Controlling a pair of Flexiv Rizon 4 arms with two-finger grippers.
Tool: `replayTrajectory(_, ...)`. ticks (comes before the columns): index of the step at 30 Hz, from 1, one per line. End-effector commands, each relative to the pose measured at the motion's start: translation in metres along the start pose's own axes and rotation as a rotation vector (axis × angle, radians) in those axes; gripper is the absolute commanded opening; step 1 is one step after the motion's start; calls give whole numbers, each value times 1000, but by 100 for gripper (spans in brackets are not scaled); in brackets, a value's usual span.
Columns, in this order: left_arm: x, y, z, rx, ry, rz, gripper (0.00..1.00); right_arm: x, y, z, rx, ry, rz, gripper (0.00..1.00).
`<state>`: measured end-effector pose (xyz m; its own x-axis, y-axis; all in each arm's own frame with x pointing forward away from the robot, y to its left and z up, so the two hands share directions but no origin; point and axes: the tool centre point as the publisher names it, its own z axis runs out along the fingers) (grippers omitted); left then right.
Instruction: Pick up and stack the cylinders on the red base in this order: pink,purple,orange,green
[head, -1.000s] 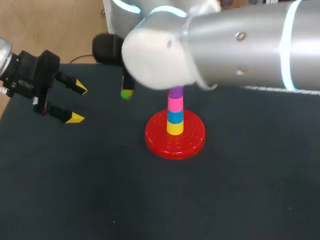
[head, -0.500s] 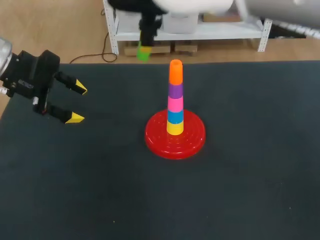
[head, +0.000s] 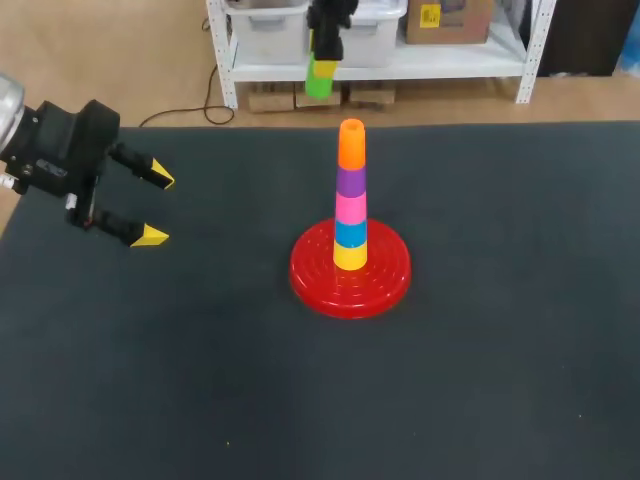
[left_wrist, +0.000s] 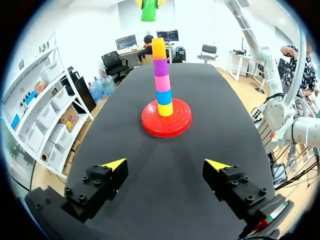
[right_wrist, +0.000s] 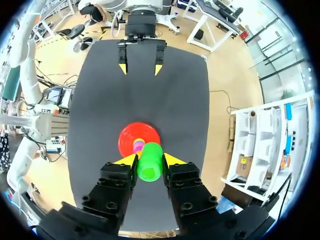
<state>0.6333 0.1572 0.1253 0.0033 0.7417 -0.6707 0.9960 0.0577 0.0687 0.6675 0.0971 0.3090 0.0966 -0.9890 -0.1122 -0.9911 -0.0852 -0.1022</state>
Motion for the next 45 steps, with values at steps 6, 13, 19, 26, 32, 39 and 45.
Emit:
replayTrajectory(6, 1, 0, 0, -1, 0, 1, 100, 28, 16, 3, -15, 29, 10, 0)
replayTrajectory(13, 1, 0, 0, -1, 0, 1, 100, 34, 23, 15, -21, 51, 8, 0)
replayTrajectory(19, 1, 0, 0, -1, 0, 1, 100, 35, 25, 20, -30, 60, 5, 0)
replayTrajectory(26, 1, 0, 0, -1, 0, 1, 100, 37, 26, 25, -40, 62, 10, 0)
replayTrajectory(32, 1, 0, 0, -1, 0, 1, 100, 38, 24, 28, -45, 72, 15, 0)
replayTrajectory(39, 1, 0, 0, -1, 0, 1, 100, 36, 24, 31, -48, 74, 11, 0)
replayTrajectory(45, 1, 0, 0, -1, 0, 1, 100, 37, 21, 34, -46, 77, 16, 0)
